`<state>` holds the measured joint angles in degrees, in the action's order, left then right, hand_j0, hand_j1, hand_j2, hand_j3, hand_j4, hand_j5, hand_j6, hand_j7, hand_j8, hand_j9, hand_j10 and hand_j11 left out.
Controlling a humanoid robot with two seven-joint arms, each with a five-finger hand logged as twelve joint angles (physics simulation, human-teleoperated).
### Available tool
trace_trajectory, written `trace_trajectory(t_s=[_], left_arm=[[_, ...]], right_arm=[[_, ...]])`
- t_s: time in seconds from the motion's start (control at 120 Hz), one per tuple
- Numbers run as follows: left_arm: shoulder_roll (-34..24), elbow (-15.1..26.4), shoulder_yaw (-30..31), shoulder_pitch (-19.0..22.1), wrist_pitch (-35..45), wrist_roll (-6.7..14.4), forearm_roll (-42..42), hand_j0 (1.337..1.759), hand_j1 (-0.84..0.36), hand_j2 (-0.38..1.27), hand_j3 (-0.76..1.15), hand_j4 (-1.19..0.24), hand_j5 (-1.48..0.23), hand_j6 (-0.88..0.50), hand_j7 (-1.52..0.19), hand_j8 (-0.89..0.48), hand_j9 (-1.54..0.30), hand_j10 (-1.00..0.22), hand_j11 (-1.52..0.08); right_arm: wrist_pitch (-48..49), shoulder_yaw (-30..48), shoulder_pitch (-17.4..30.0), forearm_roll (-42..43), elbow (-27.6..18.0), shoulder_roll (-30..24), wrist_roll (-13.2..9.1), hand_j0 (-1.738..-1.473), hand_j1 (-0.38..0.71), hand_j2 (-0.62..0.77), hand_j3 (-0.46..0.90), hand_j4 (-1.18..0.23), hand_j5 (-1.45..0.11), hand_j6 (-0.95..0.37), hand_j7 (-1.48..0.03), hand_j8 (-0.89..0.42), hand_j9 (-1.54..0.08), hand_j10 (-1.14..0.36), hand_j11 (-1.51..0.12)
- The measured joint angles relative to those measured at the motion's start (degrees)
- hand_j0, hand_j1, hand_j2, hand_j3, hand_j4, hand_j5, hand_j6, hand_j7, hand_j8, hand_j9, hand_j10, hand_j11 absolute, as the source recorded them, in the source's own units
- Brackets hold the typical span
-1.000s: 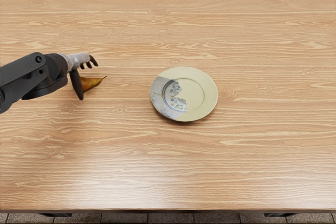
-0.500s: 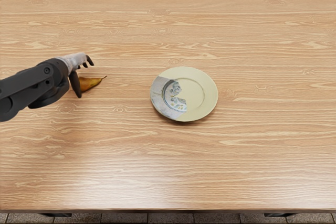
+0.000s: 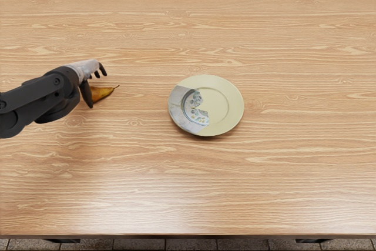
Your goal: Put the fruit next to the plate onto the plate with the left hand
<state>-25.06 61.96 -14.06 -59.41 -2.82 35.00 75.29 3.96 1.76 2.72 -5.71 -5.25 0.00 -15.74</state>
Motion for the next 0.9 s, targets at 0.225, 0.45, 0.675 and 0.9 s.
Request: trace_trajectory(t_s=[0.225, 0.45, 0.675, 0.9], left_arm=[[0.28, 0.0, 0.01, -0.09, 0.0, 0.0, 0.01, 1.658, -0.07, 0.07, 0.0, -0.35, -0.45, -0.35, -0.45, -0.35, -0.45, -0.35, -0.45], [0.28, 0.0, 0.0, 0.09, 0.0, 0.0, 0.01, 1.658, -0.1, 0.08, 0.0, -0.38, -0.49, -0.38, -0.49, -0.38, -0.49, -0.38, -0.49], [0.21, 0.0, 0.0, 0.34, 0.0, 0.0, 0.01, 1.658, -0.15, 0.09, 0.0, -0.42, -0.54, -0.42, -0.54, -0.42, -0.54, -0.42, -0.54], [0.19, 0.0, 0.23, 0.27, -0.03, 0.01, -0.02, 1.658, -0.2, 0.13, 0.0, -0.47, -0.61, -0.47, -0.61, -0.47, -0.61, -0.47, -0.61]], right_arm=[[0.0, 0.05, 0.0, 0.0, 0.05, 0.0, 0.0, -1.658, -0.35, 0.0, 0.0, 0.0, 0.0, 0.0, 0.0, 0.0, 0.0, 0.0, 0.0], [0.0, 0.08, 0.0, 0.0, 0.05, 0.0, 0.0, -1.658, -0.35, 0.0, 0.0, 0.0, 0.0, 0.0, 0.0, 0.0, 0.0, 0.0, 0.0], [0.0, 0.02, 0.0, 0.0, 0.02, 0.0, -0.02, -1.658, -0.35, 0.0, 0.0, 0.0, 0.0, 0.0, 0.0, 0.0, 0.0, 0.0, 0.0], [0.0, 0.0, 0.0, 0.0, -0.02, 0.0, -0.07, -1.658, -0.35, 0.0, 0.0, 0.0, 0.0, 0.0, 0.0, 0.0, 0.0, 0.0, 0.0]])
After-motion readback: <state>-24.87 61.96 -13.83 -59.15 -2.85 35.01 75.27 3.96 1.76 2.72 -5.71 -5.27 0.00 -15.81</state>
